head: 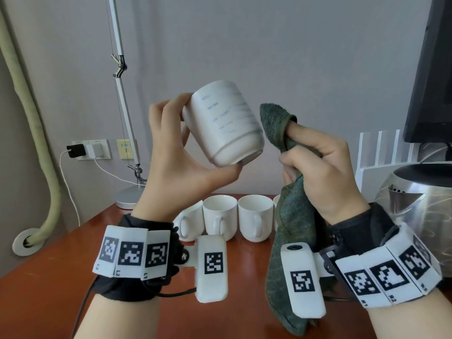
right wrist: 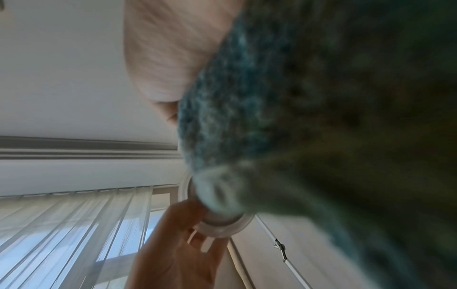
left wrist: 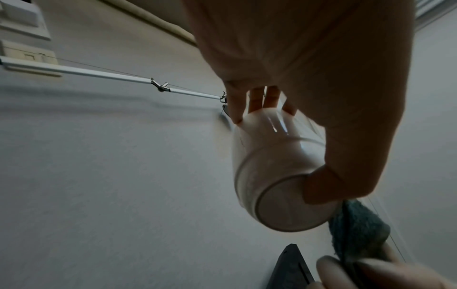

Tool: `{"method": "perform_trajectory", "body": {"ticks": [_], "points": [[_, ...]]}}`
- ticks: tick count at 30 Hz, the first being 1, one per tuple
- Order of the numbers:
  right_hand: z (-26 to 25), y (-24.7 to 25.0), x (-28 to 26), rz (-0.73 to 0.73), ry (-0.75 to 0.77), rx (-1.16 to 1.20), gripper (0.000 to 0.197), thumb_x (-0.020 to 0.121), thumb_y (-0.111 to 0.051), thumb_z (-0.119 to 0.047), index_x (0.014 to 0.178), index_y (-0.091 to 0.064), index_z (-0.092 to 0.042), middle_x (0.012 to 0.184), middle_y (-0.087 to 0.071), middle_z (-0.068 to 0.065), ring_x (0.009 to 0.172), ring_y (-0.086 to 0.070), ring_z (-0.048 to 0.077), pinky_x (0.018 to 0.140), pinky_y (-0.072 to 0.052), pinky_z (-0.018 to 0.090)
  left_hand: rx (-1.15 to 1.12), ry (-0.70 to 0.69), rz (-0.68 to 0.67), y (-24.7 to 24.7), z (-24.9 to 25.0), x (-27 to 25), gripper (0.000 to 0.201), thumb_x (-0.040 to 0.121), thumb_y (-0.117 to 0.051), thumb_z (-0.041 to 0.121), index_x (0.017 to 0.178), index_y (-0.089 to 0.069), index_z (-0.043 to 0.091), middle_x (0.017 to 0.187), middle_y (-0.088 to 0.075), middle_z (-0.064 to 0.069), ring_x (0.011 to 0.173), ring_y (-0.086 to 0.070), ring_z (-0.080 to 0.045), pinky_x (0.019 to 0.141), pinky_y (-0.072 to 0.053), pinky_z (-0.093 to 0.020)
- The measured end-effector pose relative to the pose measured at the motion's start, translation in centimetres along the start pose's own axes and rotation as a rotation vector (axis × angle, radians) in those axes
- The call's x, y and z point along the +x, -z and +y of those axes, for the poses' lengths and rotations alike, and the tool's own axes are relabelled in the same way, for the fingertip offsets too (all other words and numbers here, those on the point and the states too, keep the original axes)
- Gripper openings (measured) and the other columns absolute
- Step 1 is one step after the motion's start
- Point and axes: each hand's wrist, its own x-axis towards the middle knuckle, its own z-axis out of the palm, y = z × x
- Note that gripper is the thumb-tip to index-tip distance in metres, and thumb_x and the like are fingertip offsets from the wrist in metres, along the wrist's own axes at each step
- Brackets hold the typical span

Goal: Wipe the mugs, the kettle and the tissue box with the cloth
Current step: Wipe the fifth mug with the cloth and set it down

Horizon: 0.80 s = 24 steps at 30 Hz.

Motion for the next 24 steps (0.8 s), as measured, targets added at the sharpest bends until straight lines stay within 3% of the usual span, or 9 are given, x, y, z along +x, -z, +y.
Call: {"method": "perform_trajectory", "body": {"ticks": [2,3,5,7,10,12,17,20,24], "points": [[-0.2,-0.5,-0.2,-0.023,0.037,-0.027,0.040,0.070,-0.044,0.002,0.086,-0.076,-0.017,0.048,-0.026,-0.002,0.048,-0.023,0.025,0.045,-0.020,0.032,0.044,-0.026,0.013,0.0,-0.3,0.0,0.089,0.057,-0.087,0.017,0.132,-0.041,0.010,0.119,-0.030,0.011,0.116,-0.037,0.004,0.102,-0.039,-0.013],[-0.4,-0.8,-0.3,-0.057,0.072,-0.054,0.044,0.071,-0.044,0.003,0.086,-0.076,-0.023,0.048,-0.028,-0.005,0.048,-0.024,0.022,0.045,-0.020,0.030,0.054,-0.031,0.018,0.1,-0.3,0.1,0.090,0.056,-0.090,0.014,0.132,-0.042,0.008,0.119,-0.030,0.009,0.116,-0.037,0.004,0.101,-0.039,-0.012],[-0.5,-1.4,-0.5,-0.133,0.139,-0.119,0.044,0.073,-0.044,0.006,0.088,-0.076,-0.020,0.051,-0.029,-0.011,0.049,-0.025,0.011,0.045,-0.022,0.024,0.062,-0.050,0.024,0.2,-0.4,0.2,0.091,0.056,-0.092,0.012,0.132,-0.042,0.005,0.119,-0.030,0.008,0.115,-0.037,0.003,0.099,-0.039,-0.012],[-0.5,-1.6,-0.4,-0.137,0.159,-0.163,0.042,0.074,-0.044,0.007,0.092,-0.074,-0.016,0.052,-0.028,-0.011,0.049,-0.025,0.009,0.045,-0.022,0.022,0.069,-0.086,0.023,0.2,-0.2,0.2,0.089,0.056,-0.089,0.013,0.131,-0.042,0.002,0.119,-0.030,0.009,0.115,-0.037,0.003,0.097,-0.039,-0.012],[-0.3,-1.5,-0.2,-0.045,0.141,-0.124,0.050,0.074,-0.044,0.005,0.090,-0.075,-0.031,0.052,-0.027,-0.006,0.051,-0.024,0.022,0.046,-0.022,0.028,0.027,-0.109,0.027,0.2,0.0,0.0,0.087,0.056,-0.086,0.013,0.131,-0.042,0.005,0.120,-0.030,0.010,0.117,-0.037,0.001,0.100,-0.044,-0.020],[-0.2,-1.3,-0.2,-0.012,0.133,-0.083,0.053,0.073,-0.043,0.005,0.083,-0.071,-0.039,0.052,-0.026,-0.006,0.050,-0.023,0.018,0.046,-0.021,0.025,-0.007,-0.107,0.054,0.4,0.0,0.1,0.086,0.057,-0.085,0.018,0.130,-0.040,0.013,0.121,-0.030,0.010,0.118,-0.038,-0.001,0.103,-0.046,-0.027],[-0.3,-1.5,-0.4,-0.037,0.175,-0.112,0.048,0.071,-0.043,0.007,0.083,-0.074,-0.027,0.050,-0.026,-0.010,0.048,-0.024,0.010,0.046,-0.020,0.023,-0.031,-0.100,0.060,0.8,0.0,0.2,0.085,0.058,-0.083,0.026,0.130,-0.039,0.014,0.120,-0.030,0.010,0.117,-0.038,-0.003,0.103,-0.048,-0.033],[-0.6,-1.6,-0.5,-0.065,0.231,-0.164,0.046,0.072,-0.043,0.009,0.091,-0.075,-0.019,0.052,-0.025,-0.009,0.050,-0.022,0.007,0.046,-0.021,0.020,0.024,-0.112,0.012,0.5,-0.1,0.0,0.088,0.057,-0.087,0.016,0.131,-0.041,0.006,0.120,-0.030,0.009,0.118,-0.037,0.002,0.102,-0.044,-0.023],[-0.2,-1.3,-0.2,0.004,0.186,-0.183,0.044,0.073,-0.044,0.004,0.092,-0.075,-0.020,0.052,-0.024,0.000,0.050,-0.023,0.018,0.046,-0.021,0.028,0.023,-0.112,-0.001,0.4,-0.3,0.0,0.090,0.056,-0.088,0.014,0.132,-0.042,0.002,0.121,-0.030,0.010,0.121,-0.037,0.000,0.102,-0.042,-0.020]]}}
